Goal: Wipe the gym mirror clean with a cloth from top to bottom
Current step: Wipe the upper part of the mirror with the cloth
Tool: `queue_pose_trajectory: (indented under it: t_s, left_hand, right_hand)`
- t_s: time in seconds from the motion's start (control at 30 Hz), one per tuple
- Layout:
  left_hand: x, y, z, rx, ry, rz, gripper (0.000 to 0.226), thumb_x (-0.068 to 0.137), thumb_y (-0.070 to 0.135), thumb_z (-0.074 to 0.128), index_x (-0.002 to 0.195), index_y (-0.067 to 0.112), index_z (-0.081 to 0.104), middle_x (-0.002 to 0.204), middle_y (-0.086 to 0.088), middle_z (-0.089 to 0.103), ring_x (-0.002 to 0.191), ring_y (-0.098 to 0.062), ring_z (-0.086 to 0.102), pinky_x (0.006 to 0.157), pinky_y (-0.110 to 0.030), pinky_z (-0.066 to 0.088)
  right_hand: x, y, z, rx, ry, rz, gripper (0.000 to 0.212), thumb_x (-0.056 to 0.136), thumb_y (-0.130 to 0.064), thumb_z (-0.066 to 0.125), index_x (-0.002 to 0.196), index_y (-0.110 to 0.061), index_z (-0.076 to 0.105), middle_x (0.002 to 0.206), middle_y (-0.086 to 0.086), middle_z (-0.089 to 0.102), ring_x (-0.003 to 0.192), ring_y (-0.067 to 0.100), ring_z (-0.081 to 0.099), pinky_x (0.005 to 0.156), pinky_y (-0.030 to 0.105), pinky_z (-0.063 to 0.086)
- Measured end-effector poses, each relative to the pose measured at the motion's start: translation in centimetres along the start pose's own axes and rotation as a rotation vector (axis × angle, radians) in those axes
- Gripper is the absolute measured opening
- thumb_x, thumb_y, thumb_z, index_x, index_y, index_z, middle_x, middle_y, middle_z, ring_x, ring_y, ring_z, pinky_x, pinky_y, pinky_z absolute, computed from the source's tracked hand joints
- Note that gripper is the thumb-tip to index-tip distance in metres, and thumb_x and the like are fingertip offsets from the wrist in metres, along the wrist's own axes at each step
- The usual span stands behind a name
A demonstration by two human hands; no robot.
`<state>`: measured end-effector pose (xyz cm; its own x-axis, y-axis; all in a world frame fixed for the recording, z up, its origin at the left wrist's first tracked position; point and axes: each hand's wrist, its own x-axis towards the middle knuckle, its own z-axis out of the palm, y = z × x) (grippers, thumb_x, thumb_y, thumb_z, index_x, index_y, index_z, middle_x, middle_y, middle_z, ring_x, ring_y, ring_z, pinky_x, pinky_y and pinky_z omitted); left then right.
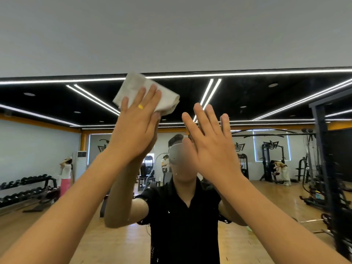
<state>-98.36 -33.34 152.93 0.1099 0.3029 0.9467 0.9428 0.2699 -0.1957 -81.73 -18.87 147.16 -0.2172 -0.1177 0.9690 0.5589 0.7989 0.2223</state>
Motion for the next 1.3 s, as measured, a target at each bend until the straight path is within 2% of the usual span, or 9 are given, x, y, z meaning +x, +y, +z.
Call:
queue_pose_trajectory:
  t_s: [0.13,0.23,0.43,0.7,0.87,0.97,1.07,1.2,1.3]
  left_hand:
    - [-7.5,0.3,1.4,-0.007,0.002,-0.047,0.058,0.109,0.041,0.021,0.164,0.023,0.021,0.171,0.004,0.014,0.159,-0.018,0.006,0.128,-0.051,0.005]
    - [-8.9,0.5,1.7,0.028,0.006,-0.068,0.058,0.109,0.041,0.018,0.164,0.020,0.022,0.170,0.003,0.014,0.159,-0.020,0.007,0.127,-0.052,0.007]
    - [-2.3,1.2,0.8,-0.006,-0.002,-0.048,0.064,0.105,0.044,0.014,0.163,0.019,0.022,0.171,-0.002,0.016,0.158,-0.025,0.009,0.125,-0.053,0.001]
    - [5.2,3.4,0.1,0.073,0.024,0.004,0.056,0.111,0.028,0.030,0.164,0.018,0.015,0.172,-0.002,0.010,0.159,-0.025,0.006,0.125,-0.055,0.002]
    - [2.1,3.3,1.1,0.021,0.041,0.007,0.059,0.107,0.036,0.022,0.163,0.017,0.021,0.171,-0.004,0.016,0.158,-0.027,0.010,0.125,-0.054,0.003]
    - [-0.6,4.0,1.9,0.002,0.055,-0.011,0.060,0.107,0.036,0.023,0.162,0.015,0.025,0.170,-0.006,0.021,0.157,-0.029,0.015,0.124,-0.055,0.006]
    - [-3.3,4.6,2.5,-0.026,0.063,-0.025,0.058,0.107,0.035,0.023,0.162,0.014,0.027,0.168,-0.006,0.024,0.156,-0.031,0.018,0.124,-0.056,0.008]
    - [-4.7,6.7,3.2,-0.020,0.065,-0.058,0.058,0.107,0.034,0.023,0.162,0.014,0.028,0.168,-0.004,0.023,0.157,-0.029,0.016,0.124,-0.055,0.007]
    - [-3.0,8.7,3.5,-0.059,0.056,-0.075,0.059,0.107,0.036,0.020,0.162,0.017,0.024,0.170,-0.003,0.019,0.158,-0.026,0.010,0.125,-0.052,0.001]
  right_hand:
    - [0.0,0.1,0.0,-0.025,-0.020,0.002,0.061,0.106,-0.046,0.030,0.164,-0.028,0.023,0.173,0.006,0.011,0.160,0.025,0.001,0.128,0.057,0.006]
    - [0.0,0.1,0.0,-0.031,-0.013,-0.007,0.061,0.106,-0.045,0.030,0.164,-0.028,0.024,0.173,0.007,0.011,0.160,0.026,0.001,0.128,0.057,0.004]
    - [-0.2,0.2,0.1,-0.022,-0.009,-0.017,0.061,0.107,-0.045,0.027,0.164,-0.026,0.023,0.173,0.007,0.009,0.160,0.025,-0.001,0.128,0.057,0.004]
    - [-0.1,0.2,0.2,-0.006,-0.002,-0.021,0.060,0.106,-0.044,0.029,0.164,-0.027,0.024,0.173,0.007,0.011,0.160,0.025,0.001,0.127,0.058,0.005]
    - [0.3,0.6,-1.2,0.111,-0.051,0.017,0.064,0.105,-0.045,0.037,0.164,-0.029,0.021,0.173,0.000,0.010,0.160,0.018,-0.003,0.126,0.051,-0.015]
    - [0.2,3.4,-3.5,0.196,-0.029,0.134,0.062,0.104,-0.044,0.042,0.162,-0.030,0.025,0.171,-0.005,0.017,0.159,0.014,0.002,0.126,0.052,-0.012]
    - [-0.5,8.7,-5.8,0.114,0.003,0.161,0.060,0.102,-0.044,0.038,0.160,-0.030,0.032,0.169,-0.003,0.024,0.159,0.015,0.010,0.127,0.053,-0.006]
    - [-2.2,14.5,-6.3,-0.079,-0.149,0.045,0.062,0.104,-0.053,0.028,0.163,-0.038,0.016,0.174,-0.002,0.003,0.159,0.019,-0.010,0.126,0.051,-0.012]
    - [-2.9,15.2,-5.2,-0.108,-0.137,0.005,0.062,0.107,-0.051,0.024,0.164,-0.036,0.009,0.174,-0.001,-0.004,0.159,0.020,-0.014,0.127,0.051,-0.010]
